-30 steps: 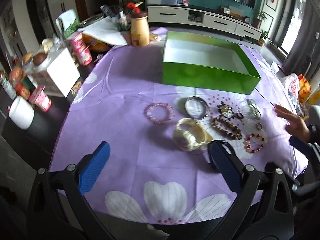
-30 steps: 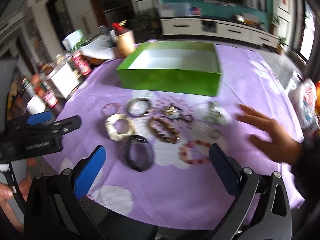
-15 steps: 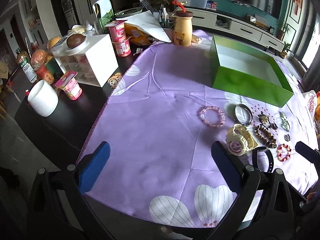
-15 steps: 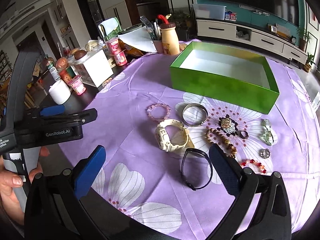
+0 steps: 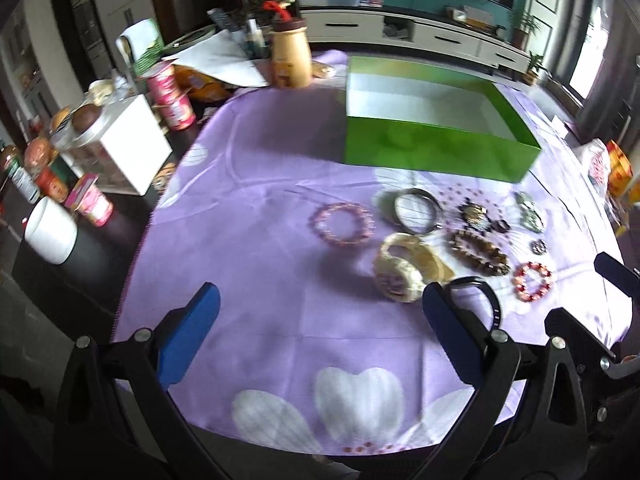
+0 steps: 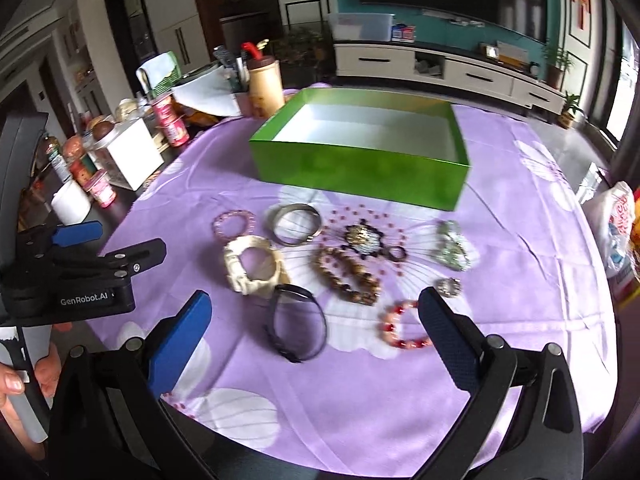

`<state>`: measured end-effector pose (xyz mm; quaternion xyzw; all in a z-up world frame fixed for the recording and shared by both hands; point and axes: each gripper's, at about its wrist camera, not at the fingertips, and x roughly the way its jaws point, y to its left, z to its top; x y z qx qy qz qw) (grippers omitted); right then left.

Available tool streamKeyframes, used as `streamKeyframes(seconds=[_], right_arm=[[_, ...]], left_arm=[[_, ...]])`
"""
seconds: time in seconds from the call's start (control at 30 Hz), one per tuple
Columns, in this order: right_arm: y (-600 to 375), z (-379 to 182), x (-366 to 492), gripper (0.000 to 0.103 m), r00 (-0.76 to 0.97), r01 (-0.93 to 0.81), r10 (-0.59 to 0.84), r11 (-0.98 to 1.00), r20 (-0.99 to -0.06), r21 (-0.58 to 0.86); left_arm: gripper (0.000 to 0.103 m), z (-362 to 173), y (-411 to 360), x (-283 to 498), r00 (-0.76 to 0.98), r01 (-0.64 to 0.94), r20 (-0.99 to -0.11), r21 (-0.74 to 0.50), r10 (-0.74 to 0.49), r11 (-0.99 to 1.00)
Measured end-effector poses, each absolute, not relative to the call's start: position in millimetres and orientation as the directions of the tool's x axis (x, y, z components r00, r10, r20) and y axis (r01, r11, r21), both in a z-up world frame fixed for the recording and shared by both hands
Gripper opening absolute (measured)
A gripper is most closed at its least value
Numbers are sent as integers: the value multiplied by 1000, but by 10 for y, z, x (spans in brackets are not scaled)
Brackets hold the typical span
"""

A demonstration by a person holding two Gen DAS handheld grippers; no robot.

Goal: Organize jewelry
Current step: 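Move both tools toward the jewelry in front of the green box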

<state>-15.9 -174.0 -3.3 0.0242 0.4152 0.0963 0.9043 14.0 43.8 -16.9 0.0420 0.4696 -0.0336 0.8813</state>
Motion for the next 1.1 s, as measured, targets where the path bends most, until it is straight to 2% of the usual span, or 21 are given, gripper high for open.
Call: streamKeyframes(seconds=[0.33, 1.1], right_arm=[[-2071, -15, -229, 102, 649, -68, 147, 988, -747, 136], [-2202, -99, -298, 102, 633, -10, 108, 991, -766, 131]], left_arm=[[101, -161, 166, 94, 550, 154, -835, 66, -30, 986], [101, -235, -3, 91, 524, 197, -852, 119, -2, 973]])
